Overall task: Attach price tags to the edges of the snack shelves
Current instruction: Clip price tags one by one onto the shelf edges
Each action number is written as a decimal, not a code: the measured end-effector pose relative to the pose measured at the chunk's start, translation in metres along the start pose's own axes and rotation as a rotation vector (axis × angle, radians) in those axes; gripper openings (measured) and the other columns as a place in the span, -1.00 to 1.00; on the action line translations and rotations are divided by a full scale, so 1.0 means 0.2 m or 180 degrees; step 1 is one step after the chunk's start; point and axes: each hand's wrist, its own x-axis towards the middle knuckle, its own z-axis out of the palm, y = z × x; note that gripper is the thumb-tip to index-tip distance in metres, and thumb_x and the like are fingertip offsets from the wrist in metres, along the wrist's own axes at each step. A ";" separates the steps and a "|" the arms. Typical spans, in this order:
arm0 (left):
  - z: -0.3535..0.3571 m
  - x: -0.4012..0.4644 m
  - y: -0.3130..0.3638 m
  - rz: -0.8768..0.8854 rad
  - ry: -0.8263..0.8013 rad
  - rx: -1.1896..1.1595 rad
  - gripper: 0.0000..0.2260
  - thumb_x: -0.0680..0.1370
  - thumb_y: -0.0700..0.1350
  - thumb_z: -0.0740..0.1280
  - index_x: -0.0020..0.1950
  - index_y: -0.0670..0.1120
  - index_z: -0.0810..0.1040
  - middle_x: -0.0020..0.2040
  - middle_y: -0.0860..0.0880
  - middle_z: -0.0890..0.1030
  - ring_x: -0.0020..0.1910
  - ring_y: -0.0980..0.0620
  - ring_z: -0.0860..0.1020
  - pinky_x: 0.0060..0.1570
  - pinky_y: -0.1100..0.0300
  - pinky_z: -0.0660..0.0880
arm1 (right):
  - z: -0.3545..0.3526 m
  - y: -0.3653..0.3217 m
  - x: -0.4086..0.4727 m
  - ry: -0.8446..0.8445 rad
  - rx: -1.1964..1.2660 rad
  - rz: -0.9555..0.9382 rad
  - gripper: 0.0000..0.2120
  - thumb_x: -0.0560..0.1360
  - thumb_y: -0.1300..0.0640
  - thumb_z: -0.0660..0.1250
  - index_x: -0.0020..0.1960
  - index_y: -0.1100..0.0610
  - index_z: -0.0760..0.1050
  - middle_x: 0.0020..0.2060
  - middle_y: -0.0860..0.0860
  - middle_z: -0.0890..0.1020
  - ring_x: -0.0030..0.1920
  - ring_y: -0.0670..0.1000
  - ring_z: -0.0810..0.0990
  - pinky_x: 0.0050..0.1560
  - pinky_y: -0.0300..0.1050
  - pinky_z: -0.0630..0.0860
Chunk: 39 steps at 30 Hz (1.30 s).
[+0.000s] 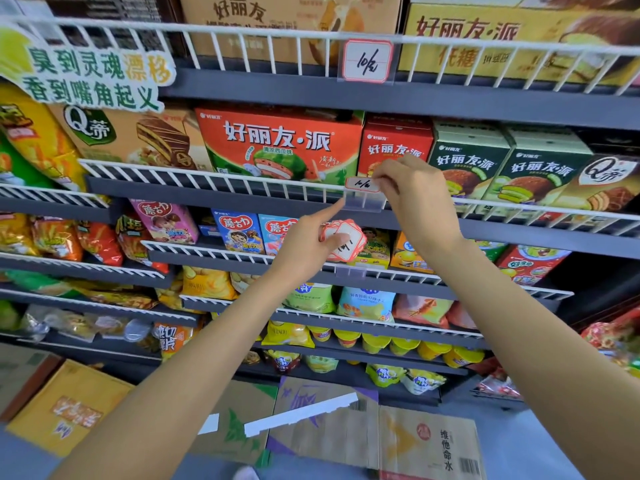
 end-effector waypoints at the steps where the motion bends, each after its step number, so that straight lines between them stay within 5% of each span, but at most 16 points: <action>1: 0.00 0.00 0.00 0.0002 -0.0005 -0.0005 -0.51 0.55 -0.13 0.31 0.46 0.03 0.27 -0.50 0.00 0.19 -0.53 0.08 0.16 -0.51 0.24 0.10 | 0.00 0.00 0.00 -0.0019 -0.0028 -0.0058 -0.86 0.49 0.31 0.23 -0.09 0.27 0.57 -0.24 0.19 0.55 -0.30 0.21 0.52 -0.34 0.10 0.51; 6: -0.02 0.01 0.00 -0.0038 -0.0010 -0.0038 -0.53 0.55 -0.13 0.32 0.44 0.04 0.31 -0.51 0.00 0.21 -0.50 0.07 0.16 -0.50 0.23 0.09 | 0.00 0.02 -0.02 -0.0096 -0.0524 -0.0208 -0.94 0.43 0.32 0.31 -0.14 0.25 0.56 -0.25 0.17 0.57 -0.29 0.23 0.54 -0.48 0.00 0.49; 11: -0.02 0.01 0.00 -0.0010 -0.0024 0.0036 -0.52 0.54 -0.12 0.33 0.44 0.03 0.31 -0.53 0.00 0.23 -0.52 0.07 0.18 -0.51 0.25 0.14 | 0.05 0.03 -0.04 0.0063 -0.0974 -0.0190 -0.83 0.28 0.39 0.43 -0.20 0.21 0.52 -0.38 0.10 0.52 -0.40 0.14 0.48 -0.57 -0.24 0.23; 21: -0.02 0.02 0.00 -0.0042 -0.0064 -0.0070 -0.51 0.54 -0.13 0.33 0.44 0.05 0.31 -0.51 0.01 0.16 -0.58 0.08 0.15 -0.50 0.22 0.04 | 0.11 0.05 -0.09 0.0038 -0.0855 -0.0073 -0.81 0.28 0.45 0.43 -0.17 0.26 0.56 -0.29 0.17 0.53 -0.25 0.22 0.53 -0.57 -0.03 0.47; 29: -0.02 0.02 0.00 -0.0058 -0.0076 -0.0113 -0.51 0.54 -0.11 0.33 0.44 0.08 0.30 -0.49 -0.01 0.18 -0.55 0.08 0.11 -0.47 0.21 0.03 | 0.09 -0.01 -0.09 -0.0185 -0.1245 -0.0129 -0.56 0.02 0.59 0.44 -0.16 0.28 0.54 -0.35 0.18 0.50 -0.35 0.17 0.50 -0.53 -0.25 0.17; 39: -0.02 0.03 0.00 -0.0088 -0.0067 -0.0321 -0.51 0.54 -0.11 0.33 0.45 0.06 0.30 -0.45 0.00 0.18 -0.44 0.05 0.13 -0.35 0.14 0.06 | 0.07 0.00 -0.10 -0.0360 -0.1425 -0.0145 -0.67 0.09 0.52 0.48 -0.21 0.28 0.51 -0.25 0.17 0.49 -0.35 0.15 0.47 -0.52 -0.26 0.12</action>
